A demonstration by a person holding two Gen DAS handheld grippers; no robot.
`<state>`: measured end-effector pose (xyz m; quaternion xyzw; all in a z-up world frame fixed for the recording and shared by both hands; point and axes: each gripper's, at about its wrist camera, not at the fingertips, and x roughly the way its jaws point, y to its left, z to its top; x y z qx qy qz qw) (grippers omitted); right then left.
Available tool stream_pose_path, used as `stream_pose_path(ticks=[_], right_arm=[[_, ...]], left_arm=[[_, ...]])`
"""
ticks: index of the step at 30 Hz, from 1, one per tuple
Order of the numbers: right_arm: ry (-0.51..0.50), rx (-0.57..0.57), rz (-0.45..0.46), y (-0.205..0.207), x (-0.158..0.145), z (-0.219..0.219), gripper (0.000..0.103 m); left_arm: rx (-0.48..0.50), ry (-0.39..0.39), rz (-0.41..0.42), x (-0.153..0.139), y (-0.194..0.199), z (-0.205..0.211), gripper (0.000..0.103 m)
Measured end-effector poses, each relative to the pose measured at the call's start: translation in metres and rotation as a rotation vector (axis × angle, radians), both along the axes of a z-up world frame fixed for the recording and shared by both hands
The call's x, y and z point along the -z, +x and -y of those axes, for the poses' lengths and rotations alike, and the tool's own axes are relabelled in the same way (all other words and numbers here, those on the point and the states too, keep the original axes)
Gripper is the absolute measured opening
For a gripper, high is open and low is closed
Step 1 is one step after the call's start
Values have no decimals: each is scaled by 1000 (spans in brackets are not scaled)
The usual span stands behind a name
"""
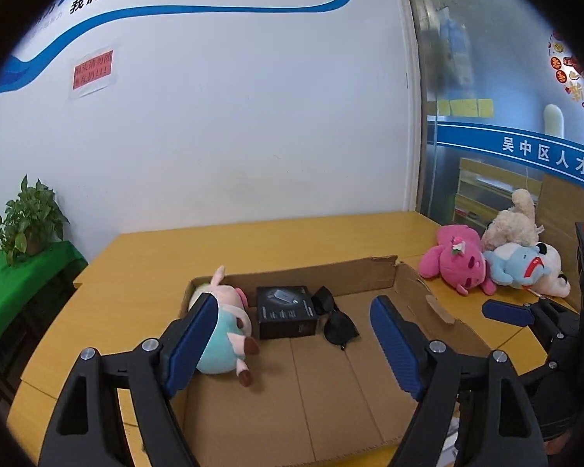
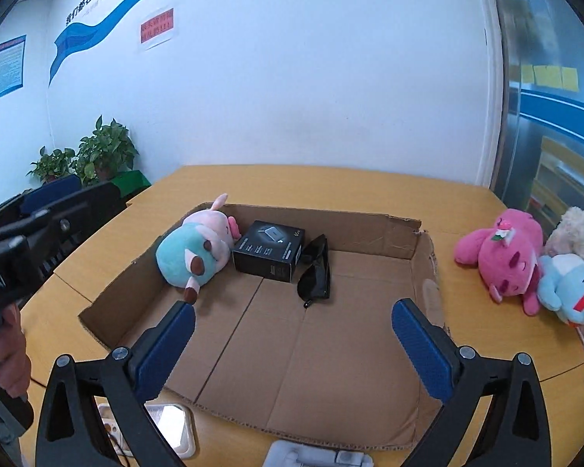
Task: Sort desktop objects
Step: 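Withdraw the left gripper from the box and move to the white phone stand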
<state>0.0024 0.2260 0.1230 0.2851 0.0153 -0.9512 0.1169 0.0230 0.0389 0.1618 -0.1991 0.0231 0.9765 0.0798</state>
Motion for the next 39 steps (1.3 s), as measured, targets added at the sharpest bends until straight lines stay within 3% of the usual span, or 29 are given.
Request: stream_pose_path(ticks=[7, 12, 19, 25, 31, 35, 39], right_arm=[[35, 3, -28, 20, -3, -1, 103], [3, 13, -23, 23, 2, -7, 103], [11, -4, 1, 25, 20, -5, 103], [-51, -30, 79, 32, 47, -33, 103], [-53, 52, 268, 39, 104, -89, 103], [-67, 86, 354, 44, 134, -113, 102], [-84, 24, 379, 44, 147, -105, 89]], left_arm=[[-25, 63, 41, 12, 14, 5, 81], [-81, 64, 59, 24, 18, 7, 81], [-61, 15, 100, 44, 23, 3, 81], [28, 77, 257, 74, 17, -4, 81], [135, 76, 422, 122, 12, -34, 81], [140, -32, 366, 130, 22, -54, 81], [192, -23, 398, 130, 23, -58, 81]])
